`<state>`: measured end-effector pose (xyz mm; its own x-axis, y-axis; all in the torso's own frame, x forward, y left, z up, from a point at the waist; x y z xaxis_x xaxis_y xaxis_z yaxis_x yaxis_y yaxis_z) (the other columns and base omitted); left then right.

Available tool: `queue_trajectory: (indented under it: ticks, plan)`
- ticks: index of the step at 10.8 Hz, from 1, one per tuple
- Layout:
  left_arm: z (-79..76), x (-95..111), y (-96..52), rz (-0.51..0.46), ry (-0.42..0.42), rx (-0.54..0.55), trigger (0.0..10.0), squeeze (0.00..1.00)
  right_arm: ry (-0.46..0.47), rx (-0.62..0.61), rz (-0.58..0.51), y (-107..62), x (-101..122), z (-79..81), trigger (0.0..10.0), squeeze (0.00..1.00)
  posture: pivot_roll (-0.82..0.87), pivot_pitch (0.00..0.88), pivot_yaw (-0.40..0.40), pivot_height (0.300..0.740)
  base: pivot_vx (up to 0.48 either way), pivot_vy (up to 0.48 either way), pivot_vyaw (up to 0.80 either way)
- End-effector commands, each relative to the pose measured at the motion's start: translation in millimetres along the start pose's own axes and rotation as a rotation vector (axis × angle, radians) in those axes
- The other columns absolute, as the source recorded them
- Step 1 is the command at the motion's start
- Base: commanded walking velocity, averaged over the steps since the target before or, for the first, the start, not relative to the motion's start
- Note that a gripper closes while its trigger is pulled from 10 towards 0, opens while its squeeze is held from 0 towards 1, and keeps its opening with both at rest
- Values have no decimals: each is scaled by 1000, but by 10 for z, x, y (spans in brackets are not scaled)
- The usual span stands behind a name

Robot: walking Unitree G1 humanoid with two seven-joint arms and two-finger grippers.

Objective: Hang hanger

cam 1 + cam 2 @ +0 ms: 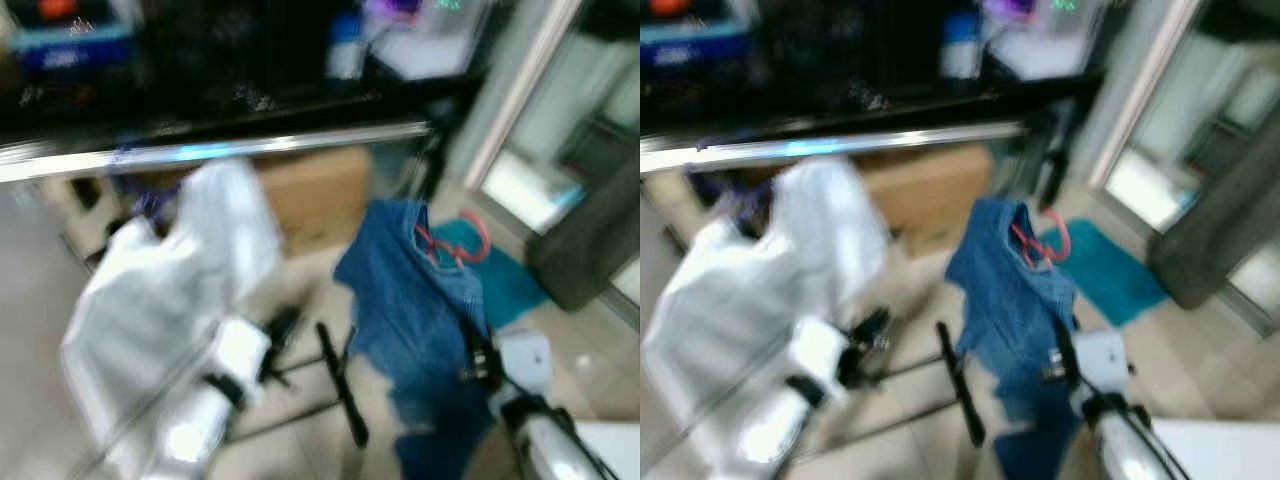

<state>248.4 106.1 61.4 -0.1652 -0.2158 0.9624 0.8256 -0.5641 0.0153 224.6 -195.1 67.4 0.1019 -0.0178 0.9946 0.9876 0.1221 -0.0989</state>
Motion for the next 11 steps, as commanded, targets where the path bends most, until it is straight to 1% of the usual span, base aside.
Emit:
queue_trajectory:
  ticks: [1,2,3,4,6,9,11]
  plan:
    - [60,23,-10,-5,28,9,10000,0,8,-12,-35,-2,71,-24,10000,0,87,53,-50,740,0,-480,-781]
    - [54,33,-3,-13,9,8,10000,0,18,-21,-42,12,72,-16,10000,0,89,51,-51,740,0,-480,-619]
    - [56,40,1,-21,-12,12,10000,0,18,8,-57,27,87,53,10000,0,90,50,-50,740,0,0,0]
    - [57,43,5,-22,-15,14,10000,0,17,14,-60,30,91,64,10000,0,90,50,-50,740,0,0,0]
    - [49,46,16,-22,-19,18,10000,0,17,1,-65,67,113,28,10000,0,86,53,-51,740,0,0,0]
    - [26,46,5,-24,-22,14,10000,0,22,7,-100,112,232,58,10000,0,80,58,-50,740,0,0,0]
    - [25,83,17,-39,-24,9,10000,0,33,8,-129,137,321,65,10000,0,75,62,-50,740,0,0,0]
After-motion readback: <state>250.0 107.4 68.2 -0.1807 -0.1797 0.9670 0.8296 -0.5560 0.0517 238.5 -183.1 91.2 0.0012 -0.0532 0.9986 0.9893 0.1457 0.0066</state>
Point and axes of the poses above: a point about 5 cm out from each wrist's last joint towards the gripper, its own y axis pointing out of the wrist towards the gripper, its own x axis along the axis of the wrist's last joint, z = x × y, the point moved 2 cm from there along y, pointing out of the wrist towards the gripper, and after that the axes turned 11 degrees about y, right-handed, at the moved point
